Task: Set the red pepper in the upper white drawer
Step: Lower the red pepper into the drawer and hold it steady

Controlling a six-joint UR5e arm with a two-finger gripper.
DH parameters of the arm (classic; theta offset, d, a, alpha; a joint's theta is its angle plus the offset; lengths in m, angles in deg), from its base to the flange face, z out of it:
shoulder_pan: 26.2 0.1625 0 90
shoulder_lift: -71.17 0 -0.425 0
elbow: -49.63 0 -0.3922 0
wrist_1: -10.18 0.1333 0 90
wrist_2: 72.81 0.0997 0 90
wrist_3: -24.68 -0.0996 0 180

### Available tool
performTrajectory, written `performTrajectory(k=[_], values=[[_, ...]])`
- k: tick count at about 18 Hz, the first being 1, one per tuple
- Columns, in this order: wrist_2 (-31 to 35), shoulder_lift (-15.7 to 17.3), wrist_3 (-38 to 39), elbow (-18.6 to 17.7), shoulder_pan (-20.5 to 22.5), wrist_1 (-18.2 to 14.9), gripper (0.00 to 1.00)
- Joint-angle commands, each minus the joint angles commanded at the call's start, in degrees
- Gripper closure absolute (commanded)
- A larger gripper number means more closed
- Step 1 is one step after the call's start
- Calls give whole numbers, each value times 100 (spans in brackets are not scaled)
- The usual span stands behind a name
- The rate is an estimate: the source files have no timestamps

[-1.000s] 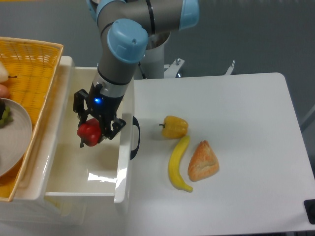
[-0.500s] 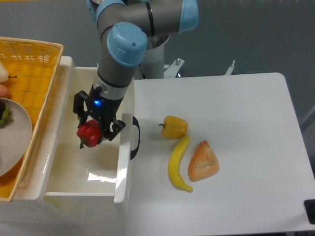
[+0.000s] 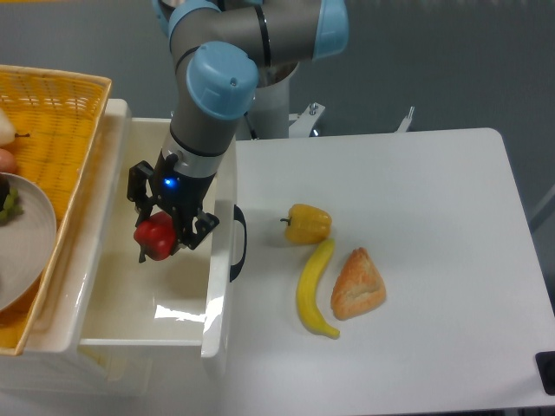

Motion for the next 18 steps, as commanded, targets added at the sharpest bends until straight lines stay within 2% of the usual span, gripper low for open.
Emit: performTrajectory(k=[18], values=[[0,-26,-9,0,-9,0,39]])
